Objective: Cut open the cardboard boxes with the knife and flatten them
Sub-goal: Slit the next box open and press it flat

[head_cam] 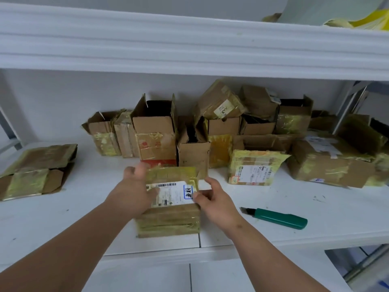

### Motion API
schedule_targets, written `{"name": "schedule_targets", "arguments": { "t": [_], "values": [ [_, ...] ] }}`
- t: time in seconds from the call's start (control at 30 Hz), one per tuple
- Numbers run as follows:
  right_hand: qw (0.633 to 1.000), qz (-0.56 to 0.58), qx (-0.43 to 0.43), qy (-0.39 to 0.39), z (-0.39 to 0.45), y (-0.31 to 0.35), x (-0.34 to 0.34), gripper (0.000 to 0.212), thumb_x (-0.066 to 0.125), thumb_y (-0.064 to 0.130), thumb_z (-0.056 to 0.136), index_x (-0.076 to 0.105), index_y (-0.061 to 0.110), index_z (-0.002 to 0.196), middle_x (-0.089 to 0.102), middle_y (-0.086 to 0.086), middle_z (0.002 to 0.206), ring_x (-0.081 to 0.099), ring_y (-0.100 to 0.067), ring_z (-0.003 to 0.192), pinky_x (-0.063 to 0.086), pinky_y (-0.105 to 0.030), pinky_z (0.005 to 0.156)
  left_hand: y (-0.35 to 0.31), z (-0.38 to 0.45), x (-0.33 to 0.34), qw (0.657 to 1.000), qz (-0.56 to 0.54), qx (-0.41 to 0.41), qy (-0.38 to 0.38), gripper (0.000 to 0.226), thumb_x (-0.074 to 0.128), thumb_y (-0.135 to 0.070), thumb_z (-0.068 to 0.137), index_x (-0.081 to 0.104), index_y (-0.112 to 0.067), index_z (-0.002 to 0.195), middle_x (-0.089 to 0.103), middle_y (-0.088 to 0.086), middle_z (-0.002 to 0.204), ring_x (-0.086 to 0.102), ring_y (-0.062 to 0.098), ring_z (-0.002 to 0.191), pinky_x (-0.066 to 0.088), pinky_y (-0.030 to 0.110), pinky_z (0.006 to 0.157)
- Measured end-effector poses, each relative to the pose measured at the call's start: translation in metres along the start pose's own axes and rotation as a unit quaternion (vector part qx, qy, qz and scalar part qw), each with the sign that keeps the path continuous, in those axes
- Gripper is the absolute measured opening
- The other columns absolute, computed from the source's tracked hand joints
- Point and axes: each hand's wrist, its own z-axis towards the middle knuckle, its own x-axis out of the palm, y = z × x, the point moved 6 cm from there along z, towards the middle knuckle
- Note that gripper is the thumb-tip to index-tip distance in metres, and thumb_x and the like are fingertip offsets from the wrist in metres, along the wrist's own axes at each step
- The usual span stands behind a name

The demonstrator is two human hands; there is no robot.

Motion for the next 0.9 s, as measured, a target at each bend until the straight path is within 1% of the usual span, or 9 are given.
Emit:
{"name": "schedule_targets", "arguments": {
  "t": [0.1,0.17,0.27,0.37,0.47,0.63,0.73,0.83,0.9],
  "values": [
    [1.000,-0.019,-0.011,-0.018,0.000,-0.004,-0.002,0.032,0.051,0.026,0.101,0.054,0.024,0.133,0.066,0.007,0.124,0.062,-0.011,0.108,0.046,-0.021,0.086,-0.020,-0.011,0.018,0.979,0.158,0.125,0.028,0.078,0.038,-0.082,0.078,0.035,-0.040,0.144,0.011,-0.001,0.157,0.016,0.025,0.142,0.030,0.049,0.113],
    [0.994,-0.089,-0.026,-0.062,0.000,-0.011,-0.015,0.033,0.046,0.013,0.100,0.059,0.022,0.129,0.064,0.004,0.126,0.058,-0.016,0.115,0.045,-0.028,0.097,-0.024,-0.017,0.033,0.966,0.183,0.156,0.099,0.121,0.013,-0.104,0.049,0.024,-0.039,0.151,0.006,-0.009,0.160,0.002,0.019,0.147,0.014,0.050,0.119],
    [0.949,-0.297,-0.024,-0.106,-0.001,-0.028,-0.040,0.049,0.044,0.006,0.092,0.053,0.022,0.138,0.055,-0.001,0.139,0.047,-0.024,0.127,0.040,-0.035,0.103,-0.018,-0.014,0.041,0.965,0.166,0.159,0.124,0.142,-0.002,-0.105,0.031,0.010,-0.035,0.154,0.004,-0.014,0.162,-0.001,0.011,0.148,0.018,0.045,0.119],
    [0.900,-0.413,0.031,-0.136,-0.005,-0.061,-0.067,0.055,0.043,0.012,0.089,0.041,0.018,0.144,0.040,-0.005,0.150,0.034,-0.028,0.138,0.029,-0.039,0.113,-0.015,-0.011,0.043,0.969,0.146,0.150,0.132,0.133,0.006,-0.106,0.039,0.008,-0.040,0.154,0.004,-0.015,0.162,-0.003,0.009,0.148,0.022,0.043,0.119],
    [0.858,-0.485,0.091,-0.144,-0.011,-0.090,-0.088,0.046,0.037,0.016,0.092,0.041,0.014,0.137,0.042,-0.007,0.147,0.033,-0.028,0.140,0.018,-0.044,0.120,-0.018,-0.009,0.044,0.967,0.141,0.147,0.155,0.089,0.037,-0.085,0.073,0.009,-0.052,0.150,0.002,-0.014,0.163,-0.002,0.010,0.149,0.020,0.041,0.119],
    [0.834,-0.539,0.046,-0.112,-0.015,-0.088,-0.107,0.033,0.038,0.010,0.092,0.051,0.014,0.122,0.056,-0.004,0.123,0.053,-0.024,0.113,0.038,-0.031,0.091,-0.022,-0.001,0.039,0.964,0.149,0.143,0.169,0.076,0.034,-0.080,0.074,0.013,-0.061,0.144,0.006,-0.015,0.163,0.006,0.013,0.150,0.022,0.042,0.118],
    [0.850,-0.519,-0.023,-0.085,-0.014,-0.074,-0.097,0.039,0.040,0.011,0.094,0.048,0.015,0.132,0.056,-0.005,0.120,0.055,-0.025,0.107,0.035,-0.032,0.076,-0.033,0.000,0.039,0.962,0.149,0.152,0.168,0.077,0.031,-0.081,0.071,0.018,-0.060,0.144,0.011,-0.015,0.162,0.009,0.014,0.149,0.022,0.040,0.118],
    [0.921,-0.372,-0.099,-0.055,-0.021,-0.051,-0.076,0.034,0.037,0.018,0.102,0.048,0.018,0.134,0.056,-0.006,0.115,0.057,-0.028,0.100,0.044,-0.035,0.078,-0.041,0.001,0.039,0.963,0.143,0.167,0.155,0.065,0.039,-0.069,0.085,0.021,-0.055,0.146,0.017,-0.015,0.161,0.016,0.013,0.147,0.024,0.033,0.115],
    [0.961,-0.249,-0.115,-0.028,-0.027,-0.041,-0.064,0.027,0.036,0.018,0.104,0.053,0.017,0.124,0.058,-0.008,0.110,0.058,-0.028,0.094,0.048,-0.037,0.080,-0.039,0.005,0.037,0.966,0.140,0.163,0.147,0.070,0.033,-0.077,0.079,0.024,-0.055,0.145,0.024,-0.015,0.159,0.024,0.012,0.144,0.027,0.031,0.114]
  ]
}}
